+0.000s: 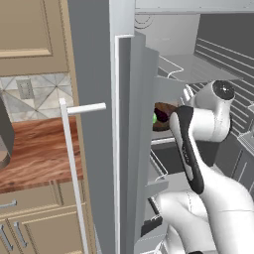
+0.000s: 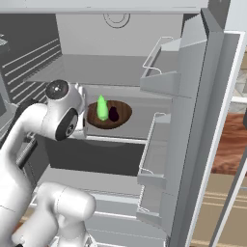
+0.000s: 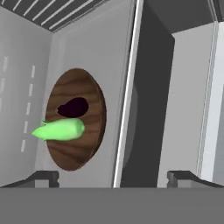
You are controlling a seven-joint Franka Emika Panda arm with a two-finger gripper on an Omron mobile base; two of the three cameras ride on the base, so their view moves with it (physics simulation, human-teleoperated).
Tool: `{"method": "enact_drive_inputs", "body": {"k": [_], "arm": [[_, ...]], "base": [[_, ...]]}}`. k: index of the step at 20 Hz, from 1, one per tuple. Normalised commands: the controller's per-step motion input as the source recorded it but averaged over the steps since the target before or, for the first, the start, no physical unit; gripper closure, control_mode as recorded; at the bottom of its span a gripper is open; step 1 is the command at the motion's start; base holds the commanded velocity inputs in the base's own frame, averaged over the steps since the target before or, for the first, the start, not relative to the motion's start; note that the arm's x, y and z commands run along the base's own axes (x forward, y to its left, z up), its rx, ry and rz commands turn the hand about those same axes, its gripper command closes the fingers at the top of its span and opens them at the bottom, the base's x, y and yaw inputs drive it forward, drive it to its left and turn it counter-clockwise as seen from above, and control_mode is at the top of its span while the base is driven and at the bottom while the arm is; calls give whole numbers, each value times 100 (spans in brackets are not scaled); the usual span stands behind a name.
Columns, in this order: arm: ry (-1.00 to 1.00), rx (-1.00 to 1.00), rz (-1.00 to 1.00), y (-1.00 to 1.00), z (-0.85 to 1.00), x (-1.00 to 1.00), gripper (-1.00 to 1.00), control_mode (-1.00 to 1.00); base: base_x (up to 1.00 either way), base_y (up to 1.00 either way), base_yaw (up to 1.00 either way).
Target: Place the bowl with the corn and eggplant on the second highest shelf of the fridge. Place the bowl with the chicken drumstick and steak on the top shelf of the fridge.
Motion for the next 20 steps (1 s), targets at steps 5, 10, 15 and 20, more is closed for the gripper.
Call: {"method": "enact_drive_inputs", "body": {"k": [5,10,15,20], "arm": [[18,-8,0,-15,26,-100,-100,-100],[-13,-14,1,-35,-32,-97,-100,-100],[-6,0,-1,0,0,-7,-100,-100],[0,0,0,0,0,-4,-100,100]], "base": [[0,0,0],[0,0,0],[0,0,0],[-71,14,7]]}}
